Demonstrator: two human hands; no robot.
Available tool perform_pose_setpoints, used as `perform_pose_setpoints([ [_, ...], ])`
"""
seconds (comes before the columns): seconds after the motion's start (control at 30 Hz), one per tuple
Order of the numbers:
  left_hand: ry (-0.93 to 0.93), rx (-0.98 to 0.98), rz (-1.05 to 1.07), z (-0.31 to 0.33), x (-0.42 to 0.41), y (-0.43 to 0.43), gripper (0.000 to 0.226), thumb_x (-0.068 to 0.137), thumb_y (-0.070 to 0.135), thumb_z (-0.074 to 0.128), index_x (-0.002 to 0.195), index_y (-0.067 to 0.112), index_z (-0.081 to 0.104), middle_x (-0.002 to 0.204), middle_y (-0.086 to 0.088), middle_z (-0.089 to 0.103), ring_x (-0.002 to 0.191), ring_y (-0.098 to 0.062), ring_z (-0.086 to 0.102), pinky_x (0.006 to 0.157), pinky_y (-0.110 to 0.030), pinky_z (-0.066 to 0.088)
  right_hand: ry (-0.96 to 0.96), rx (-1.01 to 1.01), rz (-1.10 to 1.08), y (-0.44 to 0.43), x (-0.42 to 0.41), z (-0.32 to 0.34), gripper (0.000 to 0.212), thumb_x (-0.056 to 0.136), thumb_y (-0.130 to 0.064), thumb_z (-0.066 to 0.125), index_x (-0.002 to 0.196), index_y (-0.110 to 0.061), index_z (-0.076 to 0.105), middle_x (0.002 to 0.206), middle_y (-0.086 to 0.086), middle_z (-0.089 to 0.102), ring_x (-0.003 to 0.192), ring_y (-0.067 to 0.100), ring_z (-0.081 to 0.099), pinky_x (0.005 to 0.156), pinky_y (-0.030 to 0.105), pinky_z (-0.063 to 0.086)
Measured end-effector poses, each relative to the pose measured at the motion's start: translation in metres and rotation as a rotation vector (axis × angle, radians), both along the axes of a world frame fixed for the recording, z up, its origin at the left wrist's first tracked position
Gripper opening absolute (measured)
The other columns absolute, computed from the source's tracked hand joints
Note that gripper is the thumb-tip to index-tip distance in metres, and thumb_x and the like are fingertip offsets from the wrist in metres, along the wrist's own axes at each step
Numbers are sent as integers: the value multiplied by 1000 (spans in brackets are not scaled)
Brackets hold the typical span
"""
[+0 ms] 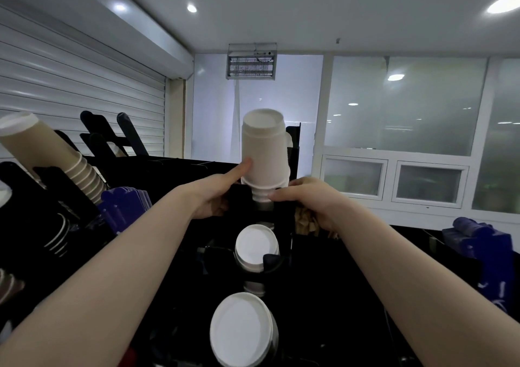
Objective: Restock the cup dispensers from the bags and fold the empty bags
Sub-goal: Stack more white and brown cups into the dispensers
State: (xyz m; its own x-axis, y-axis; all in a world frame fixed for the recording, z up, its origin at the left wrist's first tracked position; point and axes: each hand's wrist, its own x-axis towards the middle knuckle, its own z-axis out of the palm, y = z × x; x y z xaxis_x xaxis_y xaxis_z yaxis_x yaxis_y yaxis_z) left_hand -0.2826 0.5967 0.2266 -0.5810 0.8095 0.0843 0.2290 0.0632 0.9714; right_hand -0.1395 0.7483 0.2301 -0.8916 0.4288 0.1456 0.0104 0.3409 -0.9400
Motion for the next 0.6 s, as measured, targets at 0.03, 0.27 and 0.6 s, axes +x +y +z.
perform_pose_setpoints([
  [0.03, 25, -9, 19, 3, 4, 1, 79, 31, 84, 67, 78, 20, 70, 72, 2, 67, 62, -14, 60, 65, -28, 45, 9, 41, -24, -1, 0, 0, 49, 61, -24, 84, 100, 2, 68, 91, 19, 70, 76, 27, 63, 71, 37, 51],
  [0.27, 245, -54, 147, 11, 26, 0, 123, 29, 96, 54, 129, 24, 56, 132, 3, 56, 122, -22, 50, 104, -48, 38, 80, 254, -68, -14, 13, 9, 34, 67, -33, 82, 93, -14, 71, 93, 4, 73, 91, 21, 68, 73, 27, 52],
  [0.6, 518, 384, 110, 42, 70, -39, 64, 64, 70, 61, 123, 46, 52, 100, 8, 73, 97, -6, 67, 89, -26, 46, 423, 333, -48, -58, 50, 40, 66, 74, -20, 73, 133, -33, 44, 108, -1, 69, 92, 9, 68, 82, 31, 51],
])
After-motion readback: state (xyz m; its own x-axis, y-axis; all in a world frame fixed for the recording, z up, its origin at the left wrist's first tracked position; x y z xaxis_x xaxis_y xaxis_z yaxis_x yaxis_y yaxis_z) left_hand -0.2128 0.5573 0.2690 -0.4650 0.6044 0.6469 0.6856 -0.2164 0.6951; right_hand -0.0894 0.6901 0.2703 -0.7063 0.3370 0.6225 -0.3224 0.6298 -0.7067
